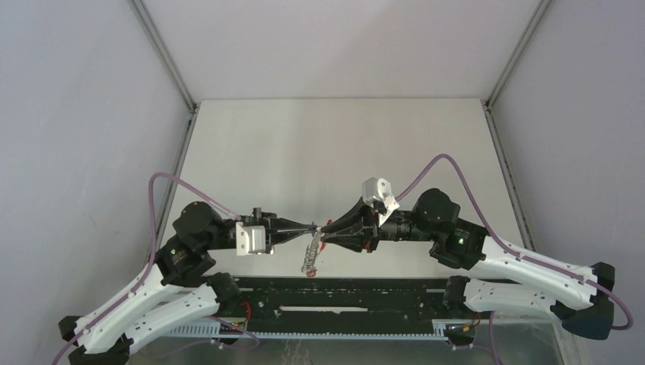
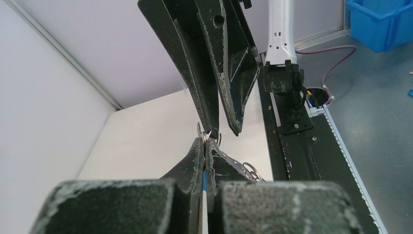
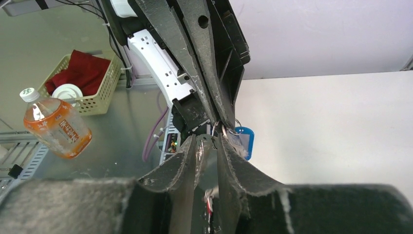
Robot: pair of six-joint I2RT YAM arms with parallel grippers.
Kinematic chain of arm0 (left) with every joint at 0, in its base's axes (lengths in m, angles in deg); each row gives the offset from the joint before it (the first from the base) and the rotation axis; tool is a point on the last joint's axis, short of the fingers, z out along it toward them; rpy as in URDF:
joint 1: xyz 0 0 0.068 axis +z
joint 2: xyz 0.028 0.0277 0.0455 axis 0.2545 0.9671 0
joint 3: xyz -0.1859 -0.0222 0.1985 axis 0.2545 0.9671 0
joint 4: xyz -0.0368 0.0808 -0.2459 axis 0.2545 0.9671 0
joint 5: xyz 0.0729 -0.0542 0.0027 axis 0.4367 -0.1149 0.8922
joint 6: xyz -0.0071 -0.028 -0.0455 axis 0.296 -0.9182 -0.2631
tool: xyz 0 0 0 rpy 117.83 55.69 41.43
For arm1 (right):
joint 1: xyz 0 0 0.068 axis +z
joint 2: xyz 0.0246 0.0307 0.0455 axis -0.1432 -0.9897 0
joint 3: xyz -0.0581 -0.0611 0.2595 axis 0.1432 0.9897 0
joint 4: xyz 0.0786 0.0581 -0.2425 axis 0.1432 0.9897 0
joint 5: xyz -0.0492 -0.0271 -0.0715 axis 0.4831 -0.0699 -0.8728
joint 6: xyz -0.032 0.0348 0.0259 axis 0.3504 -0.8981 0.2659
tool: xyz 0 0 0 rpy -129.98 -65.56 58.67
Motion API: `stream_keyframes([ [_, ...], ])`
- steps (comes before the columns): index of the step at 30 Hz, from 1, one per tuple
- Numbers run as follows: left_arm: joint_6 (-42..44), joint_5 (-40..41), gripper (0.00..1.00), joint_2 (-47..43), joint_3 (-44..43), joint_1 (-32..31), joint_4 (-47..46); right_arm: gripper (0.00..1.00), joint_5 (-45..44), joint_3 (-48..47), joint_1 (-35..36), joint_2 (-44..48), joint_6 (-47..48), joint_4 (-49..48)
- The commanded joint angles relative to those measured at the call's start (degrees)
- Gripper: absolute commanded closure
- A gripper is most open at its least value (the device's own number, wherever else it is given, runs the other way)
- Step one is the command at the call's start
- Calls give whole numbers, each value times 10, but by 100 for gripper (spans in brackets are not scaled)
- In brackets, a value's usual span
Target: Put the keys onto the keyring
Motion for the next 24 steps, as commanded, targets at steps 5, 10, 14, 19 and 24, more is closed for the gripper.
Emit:
stream_keyframes([
  [5,-10,8,100,4,-23,3,-27,78,18,-18,2,-10,10,-9],
  [10,-10,15,100,5,-21,2,-27,89,4,-28,7,-15,15,-2],
  [14,-10,22,100,5,-19,3,-24,100,-37,-51,22,-29,28,31],
  [19,-11,32,100,5,-12,3,-19,100,-113,-76,47,-43,50,86],
  [24,-13,43,100,6,-11,3,-18,100,-150,-90,55,-42,43,121],
])
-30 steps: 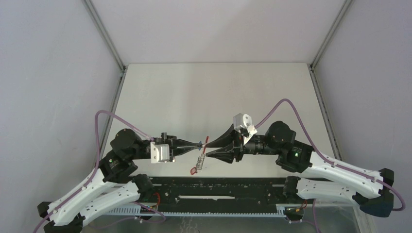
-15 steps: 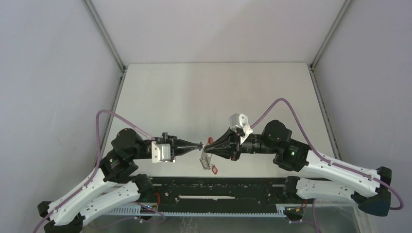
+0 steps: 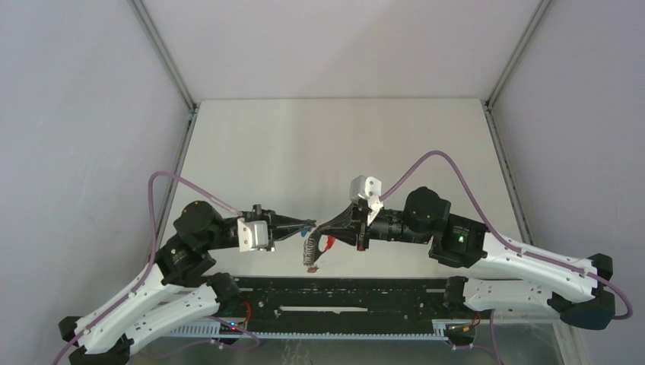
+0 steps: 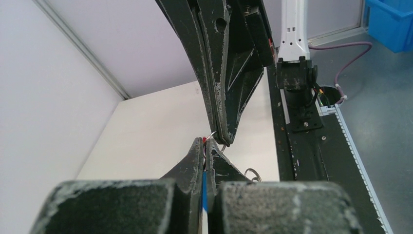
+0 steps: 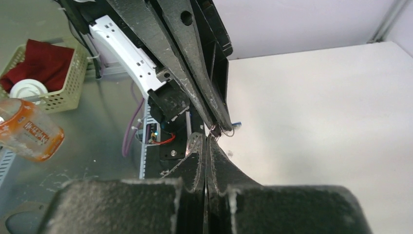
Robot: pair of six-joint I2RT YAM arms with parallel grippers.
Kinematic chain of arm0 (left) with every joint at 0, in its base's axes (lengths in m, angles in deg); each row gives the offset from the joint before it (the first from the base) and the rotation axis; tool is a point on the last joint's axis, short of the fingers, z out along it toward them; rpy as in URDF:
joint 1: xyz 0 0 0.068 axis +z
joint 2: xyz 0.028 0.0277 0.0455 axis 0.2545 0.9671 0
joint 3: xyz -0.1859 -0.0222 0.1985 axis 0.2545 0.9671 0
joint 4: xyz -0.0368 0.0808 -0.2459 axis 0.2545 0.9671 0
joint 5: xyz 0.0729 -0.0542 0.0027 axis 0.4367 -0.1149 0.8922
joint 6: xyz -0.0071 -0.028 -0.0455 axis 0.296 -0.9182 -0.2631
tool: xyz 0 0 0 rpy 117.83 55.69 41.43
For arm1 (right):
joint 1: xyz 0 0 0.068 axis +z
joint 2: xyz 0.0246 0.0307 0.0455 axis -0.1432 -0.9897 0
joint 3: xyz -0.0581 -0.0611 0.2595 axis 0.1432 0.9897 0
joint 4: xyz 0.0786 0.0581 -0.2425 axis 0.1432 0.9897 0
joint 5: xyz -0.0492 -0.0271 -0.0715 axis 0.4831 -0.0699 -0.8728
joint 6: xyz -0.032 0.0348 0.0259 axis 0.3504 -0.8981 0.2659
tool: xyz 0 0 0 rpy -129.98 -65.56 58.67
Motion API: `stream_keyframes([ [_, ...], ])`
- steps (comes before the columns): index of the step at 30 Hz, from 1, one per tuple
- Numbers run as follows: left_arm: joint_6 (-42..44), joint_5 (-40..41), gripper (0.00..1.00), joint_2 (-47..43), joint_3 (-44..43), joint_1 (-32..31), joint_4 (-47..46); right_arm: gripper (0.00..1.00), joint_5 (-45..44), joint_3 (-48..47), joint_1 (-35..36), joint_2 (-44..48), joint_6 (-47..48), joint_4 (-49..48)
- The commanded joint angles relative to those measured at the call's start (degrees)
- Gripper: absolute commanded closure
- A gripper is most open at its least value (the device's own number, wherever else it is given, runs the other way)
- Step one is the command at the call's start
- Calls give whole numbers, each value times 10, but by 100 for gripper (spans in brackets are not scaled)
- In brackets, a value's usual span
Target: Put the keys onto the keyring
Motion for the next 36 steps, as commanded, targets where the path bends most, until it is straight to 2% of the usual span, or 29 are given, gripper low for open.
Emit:
stream_keyframes([
  [1,-9,16,100,4,-11,1,-23,100,-53,-28,18,-9,4,31],
  [10,-14,7,99,4,-11,0,-20,100,-68,-52,23,-13,18,66],
  [15,-16,-17,82,-1,-13,1,-6,100,-74,-72,20,-9,34,108],
  [19,-25,-33,72,1,-18,1,0,100,-67,-72,19,-8,30,116],
  [20,-27,-36,60,3,-21,1,3,100,-67,-71,19,-8,27,114],
  [21,-28,-40,54,3,-24,1,5,100,-65,-67,20,-8,25,110],
  [24,-34,-41,49,6,-31,1,17,100,-64,-48,20,0,19,81],
  [29,-34,-51,49,14,-41,8,42,100,-55,-18,19,25,19,44],
  [36,-39,-94,57,44,-63,39,51,100,-42,8,18,46,8,10],
])
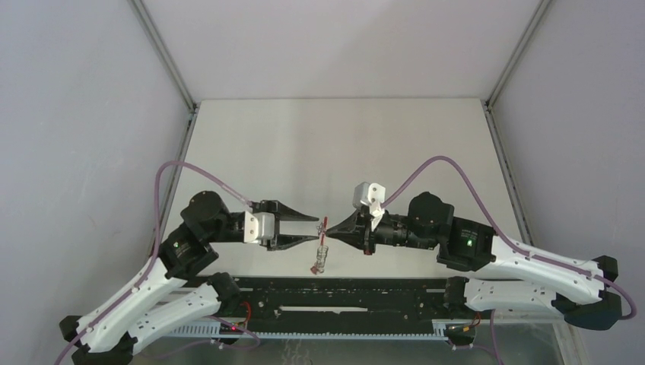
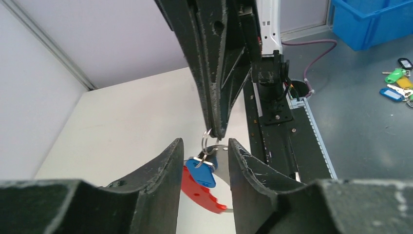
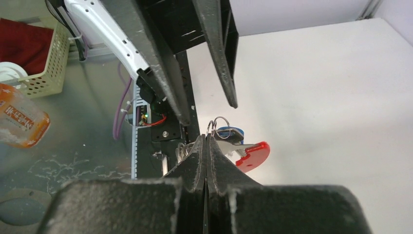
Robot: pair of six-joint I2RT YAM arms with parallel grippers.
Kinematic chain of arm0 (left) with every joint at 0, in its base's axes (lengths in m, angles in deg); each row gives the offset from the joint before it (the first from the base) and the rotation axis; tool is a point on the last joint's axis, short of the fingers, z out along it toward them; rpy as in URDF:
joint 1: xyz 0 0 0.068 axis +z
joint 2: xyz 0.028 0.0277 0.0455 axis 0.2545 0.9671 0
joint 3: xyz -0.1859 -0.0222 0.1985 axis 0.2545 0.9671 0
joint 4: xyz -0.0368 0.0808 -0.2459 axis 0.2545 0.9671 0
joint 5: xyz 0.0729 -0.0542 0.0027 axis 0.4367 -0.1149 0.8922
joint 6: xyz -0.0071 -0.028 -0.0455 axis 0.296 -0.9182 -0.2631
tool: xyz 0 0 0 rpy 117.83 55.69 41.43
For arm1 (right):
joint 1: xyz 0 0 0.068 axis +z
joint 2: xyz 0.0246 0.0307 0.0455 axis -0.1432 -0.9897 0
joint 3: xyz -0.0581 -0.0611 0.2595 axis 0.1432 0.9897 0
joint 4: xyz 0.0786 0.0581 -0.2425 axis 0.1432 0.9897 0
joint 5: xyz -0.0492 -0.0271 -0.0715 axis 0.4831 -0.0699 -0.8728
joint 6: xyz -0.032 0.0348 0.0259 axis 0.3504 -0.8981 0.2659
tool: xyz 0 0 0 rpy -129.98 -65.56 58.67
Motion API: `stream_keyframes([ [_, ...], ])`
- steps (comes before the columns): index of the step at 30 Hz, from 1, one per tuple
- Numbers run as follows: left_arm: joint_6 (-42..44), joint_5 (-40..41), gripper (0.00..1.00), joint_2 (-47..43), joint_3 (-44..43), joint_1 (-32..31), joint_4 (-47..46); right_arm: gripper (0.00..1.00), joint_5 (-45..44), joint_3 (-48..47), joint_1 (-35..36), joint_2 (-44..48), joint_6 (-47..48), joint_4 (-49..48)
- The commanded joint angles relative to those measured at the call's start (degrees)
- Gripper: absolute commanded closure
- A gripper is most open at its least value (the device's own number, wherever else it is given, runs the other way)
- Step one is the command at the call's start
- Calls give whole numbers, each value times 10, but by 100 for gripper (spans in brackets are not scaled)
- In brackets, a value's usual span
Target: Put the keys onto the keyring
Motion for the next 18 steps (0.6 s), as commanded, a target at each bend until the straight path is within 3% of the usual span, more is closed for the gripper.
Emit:
stream_keyframes([
  [1,1,-35,58,15,-38,19,10,100,14,16,-1,27,-15,-76],
  [6,77,-51,75,10,-44,27,40,100,8,42,-10,47,-39,-121],
  [9,101,-62,77,2,-39,26,49,100,8,63,-16,57,-57,-156],
  [11,94,-69,72,3,-42,26,48,100,12,71,-19,58,-64,-169],
  [13,65,-64,60,14,-55,27,42,100,16,73,-20,56,-64,-173],
  [18,27,-49,49,33,-71,27,35,100,19,98,-20,63,-66,-213],
])
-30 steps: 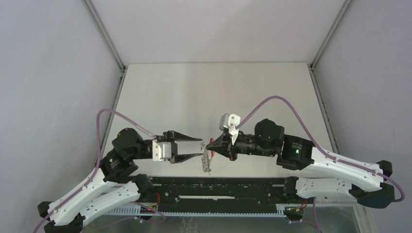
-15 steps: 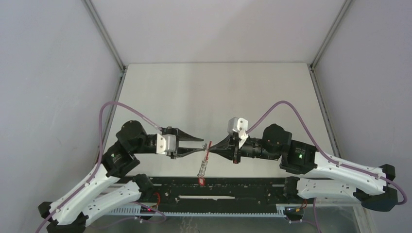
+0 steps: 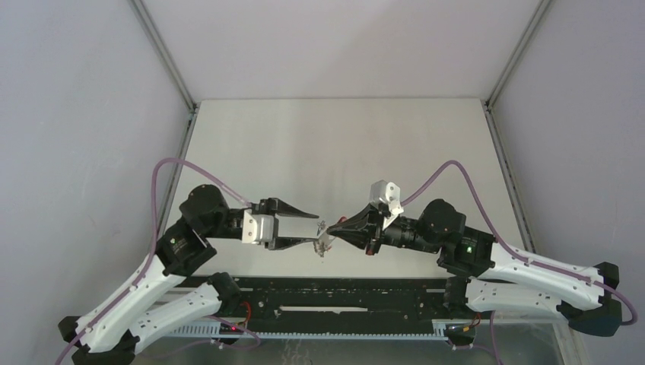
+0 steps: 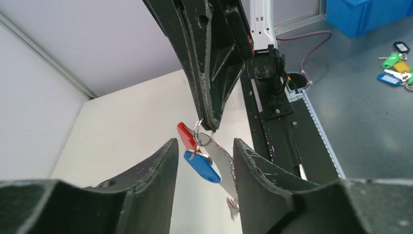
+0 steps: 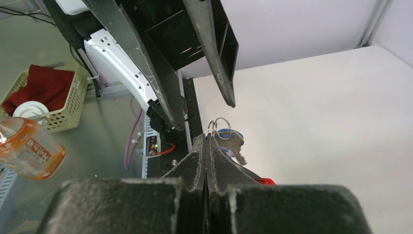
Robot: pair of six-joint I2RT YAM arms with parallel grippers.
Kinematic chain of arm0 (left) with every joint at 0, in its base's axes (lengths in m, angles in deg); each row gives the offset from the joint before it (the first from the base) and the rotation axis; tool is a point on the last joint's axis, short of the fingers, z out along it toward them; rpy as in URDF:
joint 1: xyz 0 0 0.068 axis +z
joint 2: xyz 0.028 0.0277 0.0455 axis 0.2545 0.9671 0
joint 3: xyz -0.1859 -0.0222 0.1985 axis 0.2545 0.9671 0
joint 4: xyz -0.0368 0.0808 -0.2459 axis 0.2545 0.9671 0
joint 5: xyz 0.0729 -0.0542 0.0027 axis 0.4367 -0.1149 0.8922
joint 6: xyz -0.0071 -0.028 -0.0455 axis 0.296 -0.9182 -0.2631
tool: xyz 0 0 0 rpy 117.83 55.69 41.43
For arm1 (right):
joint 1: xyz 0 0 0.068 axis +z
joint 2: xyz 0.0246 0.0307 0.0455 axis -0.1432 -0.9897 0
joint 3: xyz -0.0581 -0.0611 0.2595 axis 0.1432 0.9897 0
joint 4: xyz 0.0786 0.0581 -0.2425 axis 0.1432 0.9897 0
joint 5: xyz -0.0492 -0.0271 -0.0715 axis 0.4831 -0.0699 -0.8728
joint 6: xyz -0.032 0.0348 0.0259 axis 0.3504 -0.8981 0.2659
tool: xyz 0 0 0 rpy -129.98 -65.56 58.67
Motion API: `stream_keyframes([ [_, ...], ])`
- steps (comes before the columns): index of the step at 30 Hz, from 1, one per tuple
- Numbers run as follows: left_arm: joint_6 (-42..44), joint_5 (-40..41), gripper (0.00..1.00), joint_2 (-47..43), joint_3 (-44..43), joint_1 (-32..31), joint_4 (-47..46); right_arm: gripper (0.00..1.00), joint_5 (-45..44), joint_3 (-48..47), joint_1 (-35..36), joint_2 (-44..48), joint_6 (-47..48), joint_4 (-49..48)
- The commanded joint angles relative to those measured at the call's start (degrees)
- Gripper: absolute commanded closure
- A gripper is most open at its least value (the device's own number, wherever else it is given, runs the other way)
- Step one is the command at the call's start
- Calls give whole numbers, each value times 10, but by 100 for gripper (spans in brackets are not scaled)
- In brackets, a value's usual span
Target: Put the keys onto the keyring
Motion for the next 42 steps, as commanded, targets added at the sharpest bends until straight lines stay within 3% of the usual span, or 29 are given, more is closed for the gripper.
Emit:
stream_keyframes([
  [1,-28,8,49,9,-31,5,-11,100,9,17,-2,15,-13,-87],
  [6,-38,-6,59,19,-36,5,0,100,18,18,-2,9,-5,-102],
  [12,-34,-15,61,28,-43,6,28,100,28,18,-1,7,2,-107],
  [22,-65,-31,76,28,-35,6,4,100,28,18,8,-6,10,-120],
  [26,-87,-38,76,24,-33,6,-6,100,23,18,11,-12,13,-120],
  [32,-80,-45,99,18,-30,5,9,100,14,18,16,-26,19,-141],
  [38,-31,-19,100,13,-35,6,67,100,16,10,12,-10,23,-105],
  [42,-7,18,100,19,-42,6,85,73,60,-67,-20,-18,27,40],
])
